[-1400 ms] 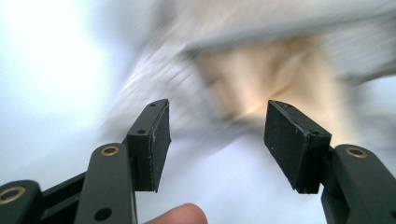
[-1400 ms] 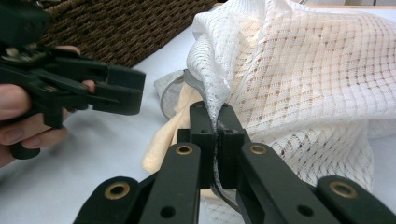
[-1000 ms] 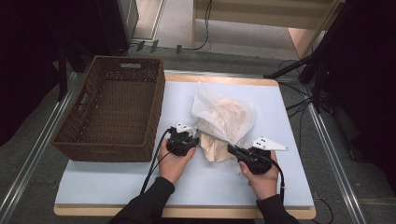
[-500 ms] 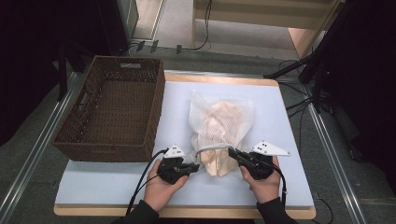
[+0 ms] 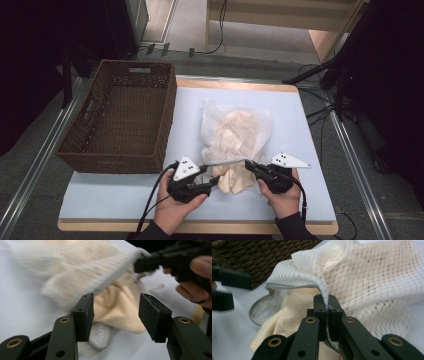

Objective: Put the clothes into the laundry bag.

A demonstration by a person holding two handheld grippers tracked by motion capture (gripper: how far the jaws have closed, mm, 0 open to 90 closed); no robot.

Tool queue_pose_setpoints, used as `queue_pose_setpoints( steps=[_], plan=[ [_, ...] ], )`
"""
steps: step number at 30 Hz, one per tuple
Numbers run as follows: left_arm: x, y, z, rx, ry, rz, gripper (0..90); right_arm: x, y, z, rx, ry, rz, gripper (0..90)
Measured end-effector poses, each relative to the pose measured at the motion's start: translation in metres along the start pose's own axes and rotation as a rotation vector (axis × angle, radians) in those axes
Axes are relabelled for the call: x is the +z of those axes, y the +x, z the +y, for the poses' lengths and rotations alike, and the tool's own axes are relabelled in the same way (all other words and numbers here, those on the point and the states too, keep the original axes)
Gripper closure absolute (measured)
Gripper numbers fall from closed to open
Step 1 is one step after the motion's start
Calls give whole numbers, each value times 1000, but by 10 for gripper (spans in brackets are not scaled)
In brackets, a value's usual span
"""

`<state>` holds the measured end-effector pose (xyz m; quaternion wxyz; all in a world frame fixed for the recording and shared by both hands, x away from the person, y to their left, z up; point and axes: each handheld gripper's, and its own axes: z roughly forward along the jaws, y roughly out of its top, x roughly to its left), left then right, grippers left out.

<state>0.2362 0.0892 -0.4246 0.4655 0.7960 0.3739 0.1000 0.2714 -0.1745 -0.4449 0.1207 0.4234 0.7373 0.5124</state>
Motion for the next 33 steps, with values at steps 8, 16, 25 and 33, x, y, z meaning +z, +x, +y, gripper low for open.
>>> queue_pose_setpoints(
  steps=[8, 16, 25, 33],
  plan=[
    [72, -16, 3, 50, 163, 93, 437, 0, 3, 1, -3, -2, 3, 885],
    [61, -4, 31, -80, -20, -19, 794, -8, 7, 9, -10, -34, 11, 885],
    [98, 40, 11, -106, 61, 203, 787, -10, 8, 12, -12, -40, 8, 886],
    [66, 21, 15, -68, -9, 136, 549, -6, -1, 7, 0, -23, -5, 886]
  ],
)
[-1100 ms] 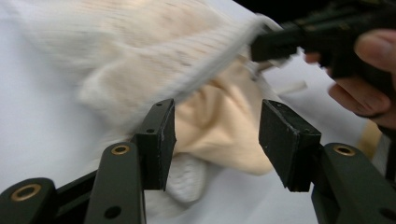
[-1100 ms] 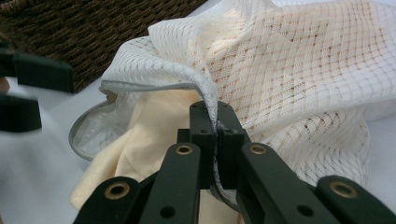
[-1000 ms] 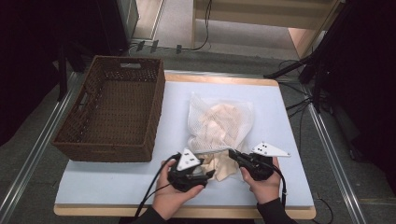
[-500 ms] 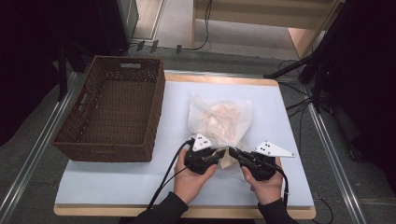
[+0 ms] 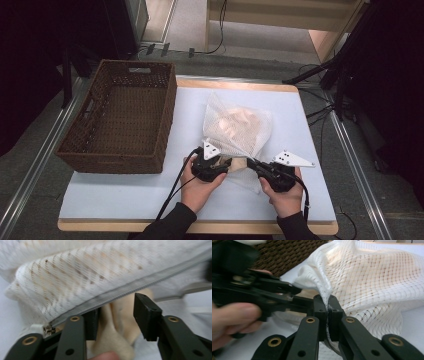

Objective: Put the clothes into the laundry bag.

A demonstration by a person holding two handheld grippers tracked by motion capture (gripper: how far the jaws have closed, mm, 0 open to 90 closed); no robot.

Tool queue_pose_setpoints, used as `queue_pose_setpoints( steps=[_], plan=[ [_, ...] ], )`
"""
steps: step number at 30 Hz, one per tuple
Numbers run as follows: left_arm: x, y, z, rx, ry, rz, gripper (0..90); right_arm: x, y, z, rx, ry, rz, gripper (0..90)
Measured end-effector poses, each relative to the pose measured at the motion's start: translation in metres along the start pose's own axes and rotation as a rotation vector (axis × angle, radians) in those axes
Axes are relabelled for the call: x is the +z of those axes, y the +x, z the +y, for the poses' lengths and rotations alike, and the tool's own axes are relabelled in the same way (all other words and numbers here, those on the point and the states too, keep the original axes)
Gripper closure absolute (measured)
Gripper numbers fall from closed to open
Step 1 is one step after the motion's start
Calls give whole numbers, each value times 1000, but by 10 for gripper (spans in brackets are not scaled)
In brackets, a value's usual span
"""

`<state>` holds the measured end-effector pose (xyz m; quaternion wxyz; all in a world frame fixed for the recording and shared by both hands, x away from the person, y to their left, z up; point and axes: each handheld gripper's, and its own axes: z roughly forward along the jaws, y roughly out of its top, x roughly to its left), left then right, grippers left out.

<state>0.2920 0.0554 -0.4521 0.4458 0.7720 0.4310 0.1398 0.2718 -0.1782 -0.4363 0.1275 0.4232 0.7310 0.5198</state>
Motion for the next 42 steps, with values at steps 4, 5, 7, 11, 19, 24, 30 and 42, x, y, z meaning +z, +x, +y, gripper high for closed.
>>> queue_pose_setpoints(
  steps=[4, 5, 7, 11, 19, 24, 30, 42],
  plan=[
    [-2, -11, -6, 59, 36, -13, 570, 2, 0, -1, 9, 5, 0, 885],
    [3, -14, -8, 78, 61, -15, 582, 3, 0, -1, 11, 6, 1, 886],
    [14, -13, -10, 72, 115, 6, 582, 4, 1, -1, 12, 8, 6, 885],
    [28, -11, -5, 22, 143, 35, 589, 7, 5, -4, 3, 19, 12, 886],
    [35, -11, 19, -77, -63, -11, 809, 1, 9, 1, 1, -16, 7, 886],
    [61, 4, 11, -196, 44, -32, 755, 1, 9, 0, -12, -10, 0, 887],
    [43, 3, 13, -120, 60, -70, 615, 1, 3, -1, 5, -6, -9, 886],
    [42, 3, 22, -111, 59, -63, 851, 5, 7, -1, 10, -1, 5, 886]
  ],
)
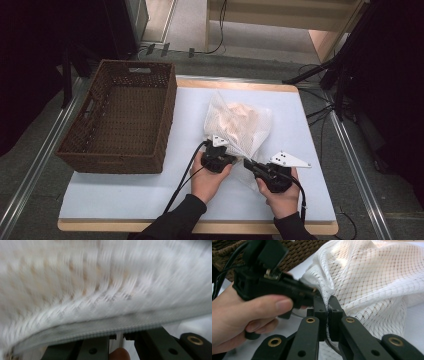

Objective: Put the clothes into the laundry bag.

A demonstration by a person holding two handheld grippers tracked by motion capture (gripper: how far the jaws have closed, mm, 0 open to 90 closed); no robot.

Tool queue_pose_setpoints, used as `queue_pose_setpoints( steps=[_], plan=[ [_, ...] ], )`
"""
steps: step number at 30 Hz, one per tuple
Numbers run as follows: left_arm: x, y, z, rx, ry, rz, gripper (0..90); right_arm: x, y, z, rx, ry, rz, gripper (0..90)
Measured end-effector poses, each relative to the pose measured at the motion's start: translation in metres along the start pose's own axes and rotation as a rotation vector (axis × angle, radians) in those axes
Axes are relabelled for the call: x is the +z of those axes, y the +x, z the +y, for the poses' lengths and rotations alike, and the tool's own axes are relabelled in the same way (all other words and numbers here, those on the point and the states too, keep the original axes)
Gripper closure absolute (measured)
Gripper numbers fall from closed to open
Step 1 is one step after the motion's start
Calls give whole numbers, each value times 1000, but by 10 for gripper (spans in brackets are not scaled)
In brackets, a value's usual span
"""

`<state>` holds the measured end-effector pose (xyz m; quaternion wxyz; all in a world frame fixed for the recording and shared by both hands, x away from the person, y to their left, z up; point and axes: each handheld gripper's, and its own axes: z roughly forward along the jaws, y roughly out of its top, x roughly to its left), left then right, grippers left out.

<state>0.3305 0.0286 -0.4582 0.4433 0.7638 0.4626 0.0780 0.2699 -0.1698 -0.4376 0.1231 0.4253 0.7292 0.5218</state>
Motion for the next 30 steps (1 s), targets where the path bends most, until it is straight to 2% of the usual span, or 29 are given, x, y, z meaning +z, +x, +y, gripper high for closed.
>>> queue_pose_setpoints(
  steps=[1, 3, 4, 5, 6, 8, 10, 11, 13, 14, 16, 20, 22, 25, 28, 29, 30],
  plan=[
    [0, 1, 3, -6, -44, 13, 851, -1, 1, 1, -4, 0, 3, 886],
    [3, 5, 4, -7, -94, 98, 850, -2, 1, 1, 0, -1, 5, 886],
    [8, 8, 3, -10, -82, 129, 849, -2, 1, 1, -1, -1, 7, 887],
    [15, 12, 1, -16, -53, 139, 847, -1, 1, 1, -2, 2, 4, 887],
    [21, 15, -2, -19, -25, 137, 840, -1, -1, 0, -4, 6, -3, 887],
    [22, 17, -4, -28, -24, 121, 817, 1, -4, -2, 10, 15, -12, 887],
    [15, 15, -4, -14, -18, 68, 742, 1, -6, -2, 15, 20, -15, 886],
    [10, 15, -5, 6, -7, 44, 692, 1, -7, -2, 19, 21, -16, 885],
    [7, 15, -6, 21, -2, 37, 632, 1, -9, -2, 31, 14, -16, 860],
    [-4, 15, -10, 43, -15, 23, 611, 0, -10, -2, 35, 7, -15, 815],
    [-16, 18, -13, 41, -18, -11, 585, 0, -11, -2, 39, 2, -24, 742],
    [-44, 22, -25, 83, -39, -22, 557, -6, -13, -5, 58, -16, -35, 604],
    [-59, 26, -32, 109, -45, -7, 541, -11, -13, -7, 61, -24, -51, 547],
    [-79, 34, -42, 123, -66, 39, 536, -19, -15, -13, 68, -25, -78, 484],
    [-94, 41, -54, 150, -119, 129, 539, -27, -16, -22, 77, -17, -108, 447],
    [-94, 41, -54, 150, -119, 129, 542, -27, -16, -22, 77, -17, -108, 447],
    [-99, 48, -61, 117, -126, 143, 542, -33, -18, -29, 95, -3, -142, 428]
  ],
)
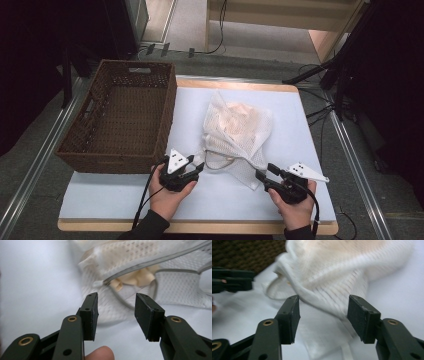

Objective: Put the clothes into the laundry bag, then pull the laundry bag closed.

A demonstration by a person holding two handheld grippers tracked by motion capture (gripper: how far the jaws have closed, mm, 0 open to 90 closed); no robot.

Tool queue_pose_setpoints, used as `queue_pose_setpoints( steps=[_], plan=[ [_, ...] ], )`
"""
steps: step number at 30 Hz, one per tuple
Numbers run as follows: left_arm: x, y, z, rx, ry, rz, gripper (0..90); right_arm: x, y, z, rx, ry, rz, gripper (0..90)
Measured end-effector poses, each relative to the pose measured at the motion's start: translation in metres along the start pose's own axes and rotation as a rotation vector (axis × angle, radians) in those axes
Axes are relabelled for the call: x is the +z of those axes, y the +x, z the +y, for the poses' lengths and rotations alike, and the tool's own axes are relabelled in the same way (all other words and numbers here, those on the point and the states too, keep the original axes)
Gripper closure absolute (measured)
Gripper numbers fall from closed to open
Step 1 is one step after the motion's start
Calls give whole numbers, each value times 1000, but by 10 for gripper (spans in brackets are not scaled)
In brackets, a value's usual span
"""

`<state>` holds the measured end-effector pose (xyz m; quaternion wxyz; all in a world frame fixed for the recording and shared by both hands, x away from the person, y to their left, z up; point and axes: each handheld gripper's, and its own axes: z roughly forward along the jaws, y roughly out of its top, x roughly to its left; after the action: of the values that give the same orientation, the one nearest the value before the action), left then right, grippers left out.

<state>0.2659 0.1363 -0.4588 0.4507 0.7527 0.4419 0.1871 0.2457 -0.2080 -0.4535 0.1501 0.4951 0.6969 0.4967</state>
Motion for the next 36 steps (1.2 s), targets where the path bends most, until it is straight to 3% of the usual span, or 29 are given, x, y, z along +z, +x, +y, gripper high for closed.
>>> queue_pose_setpoints(
  steps=[5, 7, 17, 19, 22, 24, 28, 29, 30, 31, 33, 36],
  plan=[
    [-5, 8, -7, -23, 14, 21, 533, -4, -8, -14, 70, 61, -59, 443],
    [-6, 7, -8, -21, 9, 22, 530, -3, -10, -17, 98, 80, -38, 467],
    [0, 7, -11, -24, 40, -14, 516, 22, 13, -22, -6, 159, -35, 477],
    [1, 6, -11, -26, 39, -23, 516, 25, 17, -22, -34, 165, -28, 527],
    [3, 4, -9, -22, 39, -32, 514, 30, 21, -26, -66, 207, -55, 555],
    [2, 3, -9, -19, 40, -34, 512, 31, 21, -28, -82, 203, -73, 597],
    [2, 2, -10, -23, 41, -35, 511, 31, 22, -29, -148, 208, -124, 783],
    [2, 2, -10, -21, 41, -36, 511, 31, 19, -28, -148, 211, -117, 871],
    [2, 2, -10, -21, 41, -36, 511, 31, 19, -28, -148, 211, -117, 871],
    [3, 2, -10, -20, 43, -32, 511, 28, 9, -25, -103, 222, -80, 900],
    [3, 3, -10, -18, 45, -34, 510, 23, 2, -25, -75, 223, -73, 900],
    [3, 3, -11, -18, 48, -36, 509, 9, -11, -26, -66, 228, -133, 900]
  ],
)
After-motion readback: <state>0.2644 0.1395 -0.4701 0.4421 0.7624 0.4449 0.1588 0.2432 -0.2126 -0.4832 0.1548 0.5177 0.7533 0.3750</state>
